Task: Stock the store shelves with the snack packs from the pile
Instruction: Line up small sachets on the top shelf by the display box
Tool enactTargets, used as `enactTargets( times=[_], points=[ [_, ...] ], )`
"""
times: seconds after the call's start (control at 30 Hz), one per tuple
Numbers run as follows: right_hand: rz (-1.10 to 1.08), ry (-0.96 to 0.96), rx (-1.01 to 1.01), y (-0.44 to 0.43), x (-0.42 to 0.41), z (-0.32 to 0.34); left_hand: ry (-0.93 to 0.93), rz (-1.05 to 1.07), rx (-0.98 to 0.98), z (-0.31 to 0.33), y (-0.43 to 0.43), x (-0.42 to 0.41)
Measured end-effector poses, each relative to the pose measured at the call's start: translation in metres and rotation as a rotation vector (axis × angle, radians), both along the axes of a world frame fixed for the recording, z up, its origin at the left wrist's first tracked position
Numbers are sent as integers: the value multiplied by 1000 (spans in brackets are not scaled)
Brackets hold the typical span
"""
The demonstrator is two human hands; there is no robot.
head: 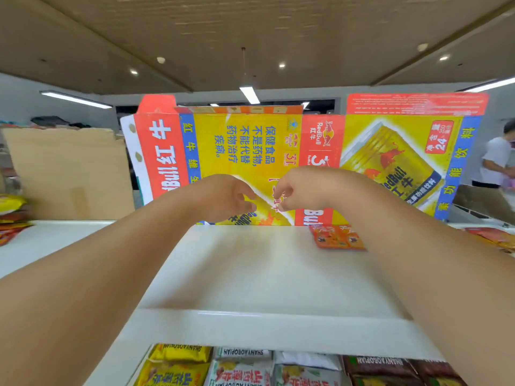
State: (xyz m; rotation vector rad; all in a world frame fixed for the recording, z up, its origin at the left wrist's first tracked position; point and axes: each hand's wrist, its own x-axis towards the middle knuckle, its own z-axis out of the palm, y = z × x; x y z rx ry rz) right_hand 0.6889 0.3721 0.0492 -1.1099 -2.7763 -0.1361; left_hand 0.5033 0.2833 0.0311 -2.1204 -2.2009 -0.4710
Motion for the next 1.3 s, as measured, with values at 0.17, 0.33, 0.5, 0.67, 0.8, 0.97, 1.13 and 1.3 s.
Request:
enactTargets(
  times=[0.17, 0.33, 0.5, 0.67, 0.8, 0.97, 1.13, 1.3],
  points=[
    [77, 21, 6, -43, -87, 8, 31, 96, -29, 5, -51, -88],
    [141, -4, -4, -87, -185, 9, -2, 158, -30, 3, -97, -192],
    [179, -57, -28, -121, -299, 6, -51, 175, -11, -5, -135, -310],
    [231, -91, -89, -149, -409, -3, 3, 255, -1, -24, -169, -427],
    [261, -158, -127, -159, -495, -19, 111, 320, -84, -39, -185, -490],
    [308, -174, -152, -162, -566, -51, 66, 296, -106, -70, -175, -521],
    [418, -177, -223, -160, -574, -77, 47, 270, 9, -85, -174, -527],
    [371, -166, -238, -162, -568, -73, 40, 240, -19, -82, -179, -530]
  ],
)
